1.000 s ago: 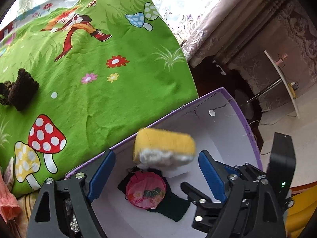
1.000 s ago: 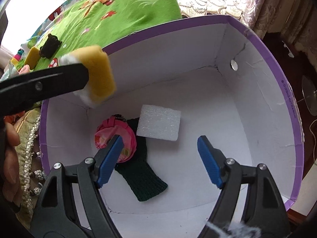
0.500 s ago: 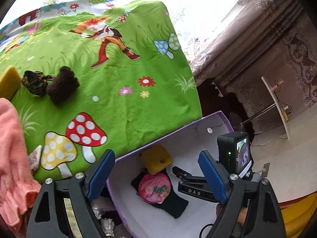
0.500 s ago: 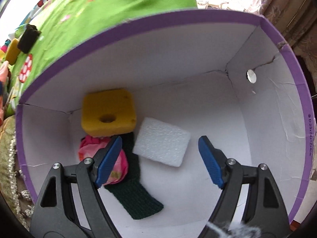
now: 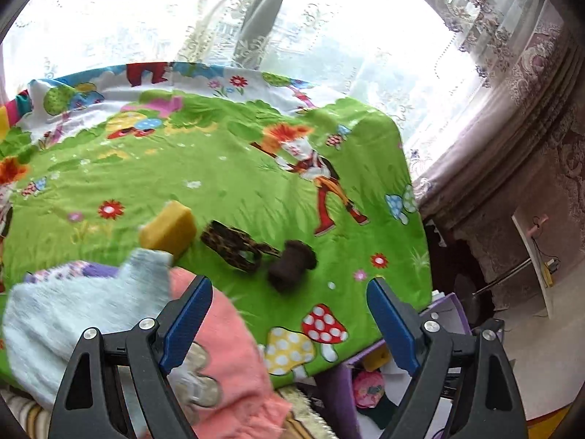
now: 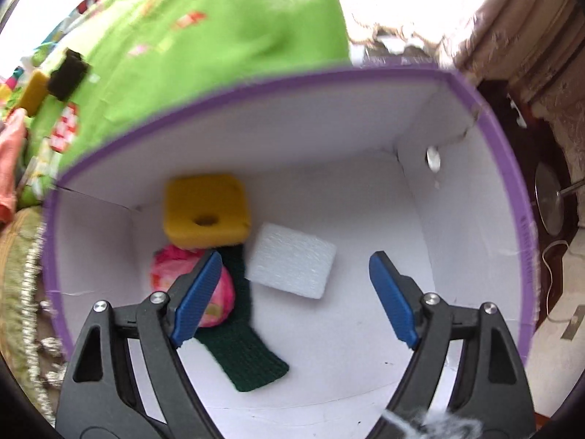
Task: Organize soft objects
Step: 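Move the left tool back over the items on the bed, then grasp the yellow rectangular sponge with the left tool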
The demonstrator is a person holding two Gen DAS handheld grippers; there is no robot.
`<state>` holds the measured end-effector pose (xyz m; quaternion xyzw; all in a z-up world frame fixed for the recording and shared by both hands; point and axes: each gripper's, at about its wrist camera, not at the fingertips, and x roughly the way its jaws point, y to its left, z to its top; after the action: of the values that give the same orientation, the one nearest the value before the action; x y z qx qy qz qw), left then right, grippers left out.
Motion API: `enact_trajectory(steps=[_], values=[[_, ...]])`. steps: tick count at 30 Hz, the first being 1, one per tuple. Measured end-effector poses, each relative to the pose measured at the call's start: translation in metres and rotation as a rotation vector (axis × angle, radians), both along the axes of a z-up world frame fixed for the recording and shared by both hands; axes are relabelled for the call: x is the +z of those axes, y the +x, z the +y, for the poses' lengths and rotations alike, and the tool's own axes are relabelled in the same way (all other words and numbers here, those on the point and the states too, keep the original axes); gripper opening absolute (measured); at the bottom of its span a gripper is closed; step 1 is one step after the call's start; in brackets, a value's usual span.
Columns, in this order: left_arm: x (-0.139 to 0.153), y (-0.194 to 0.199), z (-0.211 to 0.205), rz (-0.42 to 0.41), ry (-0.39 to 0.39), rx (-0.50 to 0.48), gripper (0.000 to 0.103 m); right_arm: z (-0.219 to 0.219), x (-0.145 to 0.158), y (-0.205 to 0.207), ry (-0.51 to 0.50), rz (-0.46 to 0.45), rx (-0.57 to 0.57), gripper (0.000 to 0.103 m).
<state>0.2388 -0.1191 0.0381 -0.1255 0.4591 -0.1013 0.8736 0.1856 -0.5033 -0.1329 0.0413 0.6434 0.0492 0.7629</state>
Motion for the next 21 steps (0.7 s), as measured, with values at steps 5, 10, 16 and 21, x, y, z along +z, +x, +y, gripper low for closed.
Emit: enact_trajectory(steps=[5, 10, 16, 21], values=[[0.010, 0.032, 0.057, 0.034, 0.053, 0.020, 0.080, 0.016, 0.039, 0.003, 0.028, -0.086, 0.031, 0.086], [0.000, 0.061, 0.088, 0.103, 0.127, -0.056, 0.070, 0.046, 0.063, 0.018, 0.055, -0.146, 0.103, 0.088], [-0.031, 0.089, 0.082, 0.194, 0.268, -0.190, 0.067, 0.089, 0.075, 0.040, 0.075, -0.174, 0.203, 0.088], [-0.056, 0.110, 0.065, 0.257, 0.294, -0.242, 0.060, 0.129, 0.089, 0.057, 0.095, -0.227, 0.281, 0.088]])
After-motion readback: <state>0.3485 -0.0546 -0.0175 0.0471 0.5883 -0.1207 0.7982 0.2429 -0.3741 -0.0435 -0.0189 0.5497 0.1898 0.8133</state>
